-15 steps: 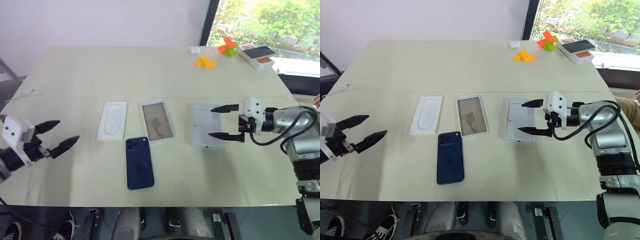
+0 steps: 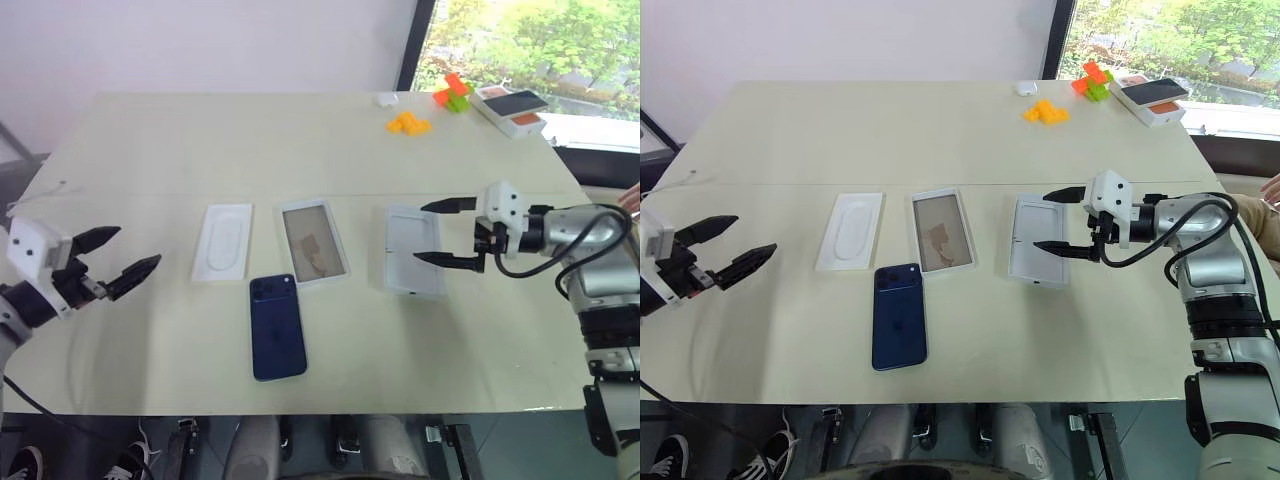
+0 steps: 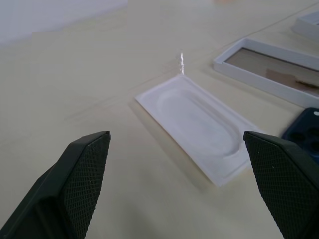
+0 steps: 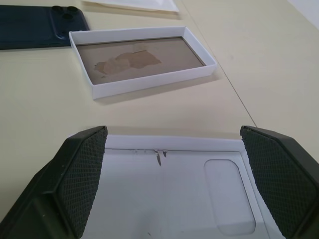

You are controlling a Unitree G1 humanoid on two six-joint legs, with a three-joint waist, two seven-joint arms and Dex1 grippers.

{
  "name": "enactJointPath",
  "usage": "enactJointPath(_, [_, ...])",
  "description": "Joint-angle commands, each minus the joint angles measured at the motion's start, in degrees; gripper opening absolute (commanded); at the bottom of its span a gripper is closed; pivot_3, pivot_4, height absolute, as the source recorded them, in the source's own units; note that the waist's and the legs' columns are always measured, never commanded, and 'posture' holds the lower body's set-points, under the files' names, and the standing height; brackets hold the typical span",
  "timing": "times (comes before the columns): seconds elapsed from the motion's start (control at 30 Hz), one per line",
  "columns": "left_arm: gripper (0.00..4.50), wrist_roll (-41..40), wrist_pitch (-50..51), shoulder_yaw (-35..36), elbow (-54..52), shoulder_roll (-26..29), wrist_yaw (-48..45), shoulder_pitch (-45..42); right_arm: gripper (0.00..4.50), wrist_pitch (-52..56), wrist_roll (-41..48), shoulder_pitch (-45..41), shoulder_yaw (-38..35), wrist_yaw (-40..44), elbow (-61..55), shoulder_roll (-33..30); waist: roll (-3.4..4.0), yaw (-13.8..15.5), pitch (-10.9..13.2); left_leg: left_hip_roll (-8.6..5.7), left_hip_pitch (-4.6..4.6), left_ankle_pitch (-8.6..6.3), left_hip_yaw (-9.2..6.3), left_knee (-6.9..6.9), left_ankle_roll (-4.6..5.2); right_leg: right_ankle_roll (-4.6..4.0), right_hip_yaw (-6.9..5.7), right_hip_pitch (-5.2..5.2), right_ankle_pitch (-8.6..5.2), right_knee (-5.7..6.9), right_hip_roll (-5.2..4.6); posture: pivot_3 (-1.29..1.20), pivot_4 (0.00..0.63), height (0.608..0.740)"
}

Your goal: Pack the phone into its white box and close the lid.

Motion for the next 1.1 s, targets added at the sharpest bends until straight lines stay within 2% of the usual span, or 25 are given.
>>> enactJointPath(0.03, [4.50, -0.8, 2.1, 1.3, -0.4, 1.2, 1.6, -0.9, 4.47, -0.9, -0.6, -3.1, -1.1, -3.1, 1.6, 1.6, 0.00, 0.0, 0.0, 0.00, 0.01, 0.00, 0.00, 0.01, 0.00, 0.00, 0.00, 0.00, 0.00, 0.00, 0.00, 0.00, 0.150, 0.737])
enactJointPath(0.27, [4.50, -1.5, 6.9, -0.1, -1.8, 0.7, 5.9, -3.7, 4.47, -0.4, -2.0, -3.0, -0.3, -4.1, 0.9, 2.1, 0.00, 0.1, 0.0, -0.01, -0.01, 0.00, 0.00, 0.02, 0.00, -0.01, 0.00, 0.01, 0.01, 0.00, -0.01, 0.00, 0.150, 0.737])
enactJointPath(0.37, [4.50, -0.9, 9.1, -0.7, -2.4, -0.7, 11.4, -5.8, 4.47, 1.1, -2.4, -2.4, 0.2, -4.8, -0.4, 2.0, 0.00, 0.1, 0.0, 0.00, 0.00, 0.00, 0.00, 0.02, 0.00, -0.01, 0.00, 0.01, 0.01, 0.01, 0.00, 0.00, 0.150, 0.737])
enactJointPath(0.5, [4.50, -3.1, 18.0, -3.3, -3.4, -1.4, 16.1, -8.4, 4.47, 7.6, -1.5, -1.9, 0.9, -7.0, -4.4, 3.2, 0.00, 0.0, 0.0, 0.00, -0.01, 0.01, 0.00, 0.02, 0.00, 0.00, 0.00, 0.01, 0.01, 0.02, 0.00, 0.00, 0.150, 0.737])
enactJointPath(0.63, [4.50, -0.8, 22.6, -7.3, -3.5, -3.4, 21.8, -11.3, 4.47, 11.9, -1.5, -1.5, 1.3, -10.5, -8.7, 5.6, 0.00, 0.0, 0.0, 0.00, 0.00, 0.01, 0.00, 0.02, -0.01, 0.00, 0.01, 0.01, 0.02, 0.05, 0.00, 0.00, 0.150, 0.737])
enactJointPath(0.7, [4.50, 0.8, 24.9, -10.2, -5.5, -2.7, 23.6, -11.6, 4.47, 13.4, -2.2, -1.3, 1.7, -11.9, -10.3, 6.5, -0.01, 0.0, 0.0, 0.00, -0.01, 0.01, 0.00, 0.02, -0.01, 0.00, 0.01, 0.01, 0.02, 0.05, 0.00, 0.00, 0.150, 0.737])
enactJointPath(0.83, [4.50, -2.7, 33.9, -11.5, -6.9, -6.3, 28.7, -16.4, 4.47, 15.0, -3.9, -0.6, 4.1, -13.4, -13.1, 7.1, -0.01, 0.3, 0.0, -0.01, -0.01, 0.01, -0.01, 0.04, -0.01, -0.08, 0.00, 0.03, 0.07, 0.05, 0.00, 0.00, 0.150, 0.737])
enactJointPath(0.93, [4.50, -1.3, 37.7, -12.0, -5.5, -7.8, 32.5, -19.5, 4.47, 19.1, -3.3, -0.3, 4.9, -13.6, -15.0, 7.0, -0.03, 0.1, 0.0, -0.02, -0.01, 0.02, -0.03, 0.07, -0.01, -0.02, 0.00, 0.07, 0.03, 0.06, 0.01, 0.00, 0.150, 0.737])
enactJointPath(1.0, [4.50, -4.5, 41.5, -9.4, -5.2, -10.1, 33.4, -22.5, 4.47, 23.9, -0.9, -0.4, 5.1, -13.5, -17.5, 7.6, -0.03, 0.1, 0.0, -0.02, -0.01, 0.02, -0.03, 0.07, -0.01, -0.05, 0.00, 0.06, 0.05, 0.06, 0.01, 0.00, 0.150, 0.737])
enactJointPath(1.1, [4.50, -6.4, 47.1, -5.8, -0.5, -13.9, 37.0, -28.4, 4.47, 24.7, -1.3, -0.6, 6.0, -14.1, -18.8, 8.7, -0.05, 0.1, 0.0, -0.01, 0.00, 0.02, -0.04, 0.08, -0.01, -0.08, 0.00, 0.06, 0.07, 0.09, 0.03, 0.00, 0.150, 0.737])
